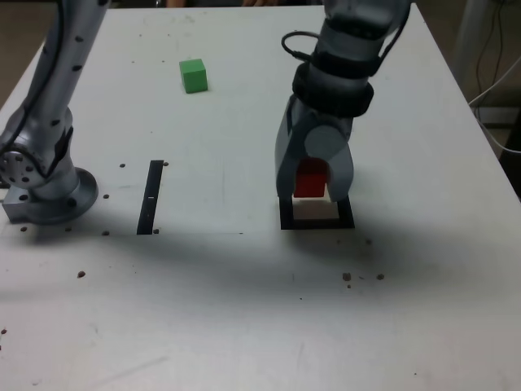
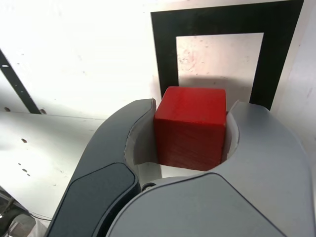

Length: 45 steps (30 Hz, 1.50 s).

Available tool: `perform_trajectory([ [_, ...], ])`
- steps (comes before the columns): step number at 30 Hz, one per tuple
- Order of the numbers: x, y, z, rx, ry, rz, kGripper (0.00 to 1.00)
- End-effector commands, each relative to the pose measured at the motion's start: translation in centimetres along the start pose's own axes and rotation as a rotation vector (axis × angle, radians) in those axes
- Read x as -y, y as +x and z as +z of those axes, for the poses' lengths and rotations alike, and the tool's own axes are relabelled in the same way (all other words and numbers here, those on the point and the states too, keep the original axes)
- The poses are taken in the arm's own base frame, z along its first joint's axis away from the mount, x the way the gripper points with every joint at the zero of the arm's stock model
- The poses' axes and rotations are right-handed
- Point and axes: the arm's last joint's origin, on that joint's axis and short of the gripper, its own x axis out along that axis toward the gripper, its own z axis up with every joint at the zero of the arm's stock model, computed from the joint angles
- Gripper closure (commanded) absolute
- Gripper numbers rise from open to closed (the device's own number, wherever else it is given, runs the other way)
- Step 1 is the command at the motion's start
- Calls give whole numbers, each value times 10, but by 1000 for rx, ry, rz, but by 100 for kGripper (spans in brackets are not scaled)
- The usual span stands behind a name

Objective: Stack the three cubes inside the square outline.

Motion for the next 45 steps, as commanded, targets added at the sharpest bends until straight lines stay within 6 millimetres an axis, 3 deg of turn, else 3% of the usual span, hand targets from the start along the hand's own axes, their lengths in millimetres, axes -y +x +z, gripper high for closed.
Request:
perform_trajectory([
  [1,-2,4,6,-2,-7,-1,67],
  [18,-12,22,21,-39,-19,-2,65],
  [21,-12,23,22,-33,-11,-4,46],
  [24,-13,26,23,-28,-3,-8,15],
  [27,-14,28,23,-30,-3,-11,2],
  [45,-19,28,15,-40,-18,-14,1],
])
